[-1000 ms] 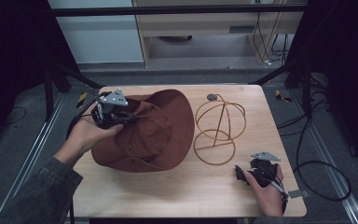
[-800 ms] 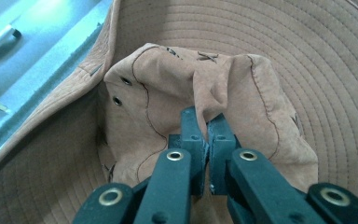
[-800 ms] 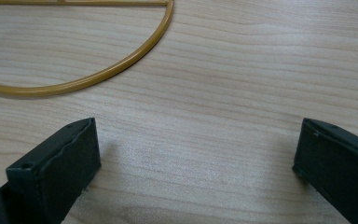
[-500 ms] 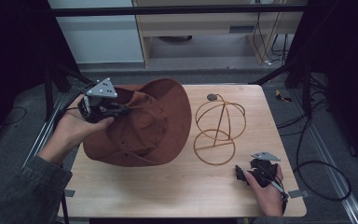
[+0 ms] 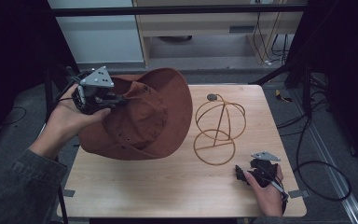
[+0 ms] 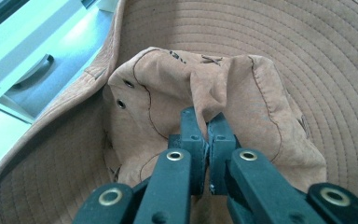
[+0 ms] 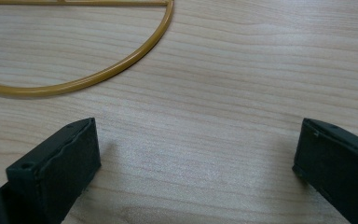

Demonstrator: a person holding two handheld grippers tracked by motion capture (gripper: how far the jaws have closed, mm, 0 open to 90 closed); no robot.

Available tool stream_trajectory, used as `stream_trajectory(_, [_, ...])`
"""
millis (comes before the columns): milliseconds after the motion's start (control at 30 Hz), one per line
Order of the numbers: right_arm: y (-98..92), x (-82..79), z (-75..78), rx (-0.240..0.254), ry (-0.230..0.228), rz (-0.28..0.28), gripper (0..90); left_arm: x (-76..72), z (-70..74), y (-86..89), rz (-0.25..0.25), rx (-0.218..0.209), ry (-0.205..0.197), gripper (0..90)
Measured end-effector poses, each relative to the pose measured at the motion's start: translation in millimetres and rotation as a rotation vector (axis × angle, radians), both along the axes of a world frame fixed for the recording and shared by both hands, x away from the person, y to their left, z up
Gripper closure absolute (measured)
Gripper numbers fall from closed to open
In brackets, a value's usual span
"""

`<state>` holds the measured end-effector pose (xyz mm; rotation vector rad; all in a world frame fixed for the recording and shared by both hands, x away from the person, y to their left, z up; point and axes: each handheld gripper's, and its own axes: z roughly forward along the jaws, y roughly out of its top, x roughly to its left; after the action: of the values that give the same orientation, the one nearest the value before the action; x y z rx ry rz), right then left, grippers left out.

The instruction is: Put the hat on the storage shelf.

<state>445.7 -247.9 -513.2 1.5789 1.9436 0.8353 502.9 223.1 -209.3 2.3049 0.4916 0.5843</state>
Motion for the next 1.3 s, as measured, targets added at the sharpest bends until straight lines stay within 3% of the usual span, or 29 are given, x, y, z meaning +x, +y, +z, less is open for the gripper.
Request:
stream_trajectory(733, [0.0, -0.1, -0.1, -0.001, 0.001, 0.000, 0.4, 7.1, 16.3, -25.4, -0.038, 0.012, -0.021, 87.9])
stream_trajectory(1300, [0.1, -0.1, -0.1, 0.001, 0.002, 0.000, 0.4, 17.1, 34.4, -71.6, -0.088, 0.040, -0.038, 87.9])
